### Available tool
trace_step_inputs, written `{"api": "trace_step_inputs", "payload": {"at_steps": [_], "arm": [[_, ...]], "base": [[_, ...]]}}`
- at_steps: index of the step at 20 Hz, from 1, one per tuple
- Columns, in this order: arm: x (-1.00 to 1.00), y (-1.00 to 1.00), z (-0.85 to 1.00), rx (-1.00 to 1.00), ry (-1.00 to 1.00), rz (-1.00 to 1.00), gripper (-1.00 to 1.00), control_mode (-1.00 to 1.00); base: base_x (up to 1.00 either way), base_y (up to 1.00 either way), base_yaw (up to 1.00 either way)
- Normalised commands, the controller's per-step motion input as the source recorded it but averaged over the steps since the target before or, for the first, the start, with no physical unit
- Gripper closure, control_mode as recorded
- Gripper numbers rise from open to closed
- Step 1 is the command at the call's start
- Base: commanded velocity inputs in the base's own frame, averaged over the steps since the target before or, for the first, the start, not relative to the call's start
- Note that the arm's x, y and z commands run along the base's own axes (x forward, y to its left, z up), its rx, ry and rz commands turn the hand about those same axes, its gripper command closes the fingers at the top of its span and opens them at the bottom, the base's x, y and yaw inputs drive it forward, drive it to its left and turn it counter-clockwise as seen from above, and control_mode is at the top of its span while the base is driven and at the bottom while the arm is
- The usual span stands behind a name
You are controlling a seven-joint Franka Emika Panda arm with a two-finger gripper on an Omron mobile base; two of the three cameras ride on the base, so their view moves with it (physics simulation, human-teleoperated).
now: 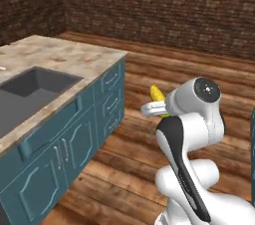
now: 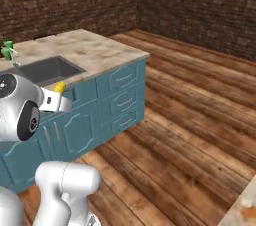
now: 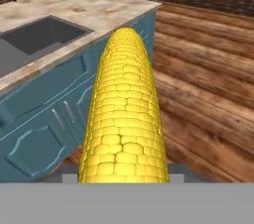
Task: Gather the cucumber and corn from the fridge and place them on a tray on the dining counter. Then gather the chicken drumstick and steak from the fridge and place them on the other tray.
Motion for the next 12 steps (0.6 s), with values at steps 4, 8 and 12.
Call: {"api": "trace_step_inputs", "payload": {"at_steps": [4, 8, 12], "arm": [[0.00, 0.00, 0.00, 0.00, 0.00, 0.00, 1.00, 1.00], [0.00, 0.00, 0.00, 0.00, 0.00, 0.00, 1.00, 1.00], [0.00, 0.00, 0.00, 0.00, 0.00, 0.00, 1.00, 1.00]], "base": [[0.67, 0.31, -0.72], [1.00, 0.48, -0.52], [1.00, 0.56, -0.46]]}}
